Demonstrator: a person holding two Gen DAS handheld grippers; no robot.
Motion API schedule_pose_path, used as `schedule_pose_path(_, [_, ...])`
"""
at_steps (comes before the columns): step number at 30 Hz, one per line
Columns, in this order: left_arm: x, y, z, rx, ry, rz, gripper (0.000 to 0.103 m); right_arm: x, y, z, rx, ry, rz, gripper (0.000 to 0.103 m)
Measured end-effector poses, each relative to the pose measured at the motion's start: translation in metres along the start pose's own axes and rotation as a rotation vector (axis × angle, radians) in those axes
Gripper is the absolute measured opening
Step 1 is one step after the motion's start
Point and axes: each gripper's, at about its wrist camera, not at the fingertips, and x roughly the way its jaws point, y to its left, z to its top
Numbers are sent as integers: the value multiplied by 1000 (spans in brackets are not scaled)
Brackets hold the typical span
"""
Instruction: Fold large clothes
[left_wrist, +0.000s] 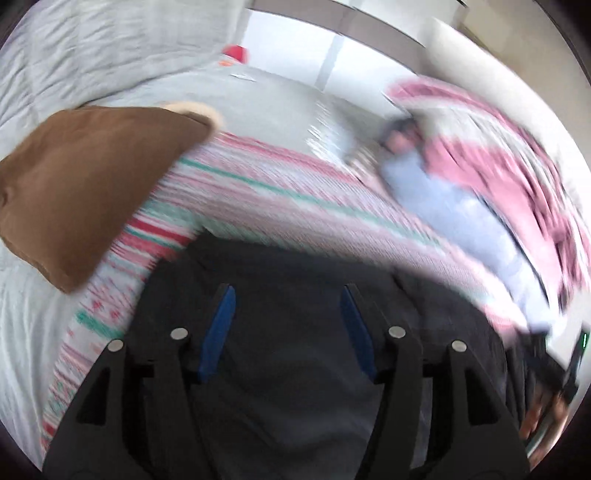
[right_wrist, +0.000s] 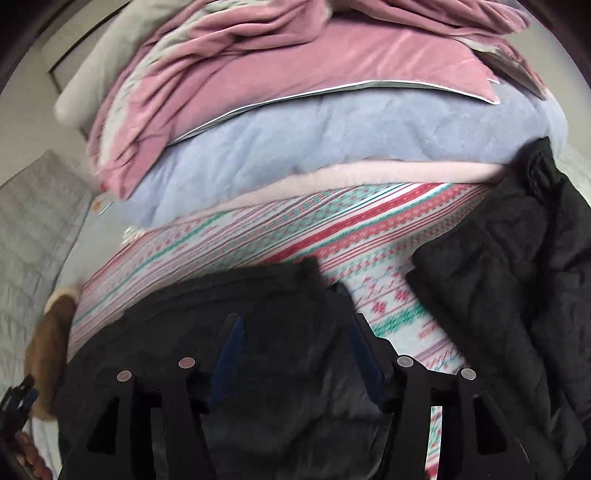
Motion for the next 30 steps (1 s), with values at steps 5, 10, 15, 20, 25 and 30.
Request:
schedule_pose_path(5, [-12,-60,-55,173,50,-38,61,-21,16,-32,-52,36,60,61])
schedule_pose_path(10, [-12,-97,-102,290,111,-68,62,-35,12,-71,-98,90,52,64])
schedule_pose_path(15, [-4,-116,-128,400,126,-24,62,-37,-6,-83,-52,136,89,65])
schedule_pose_path(20, [20,-113,-132,383,174,9,62,-19,-34,-88,32,214,101,68])
schedule_pose_path(25, [35,-113,-142,389,196,28,63,15,-54,-93,91,314,101,68])
schedule_pose_path(30, [41,-119,-150,418,195,54,66,39,-46,-100,18,351,40,70])
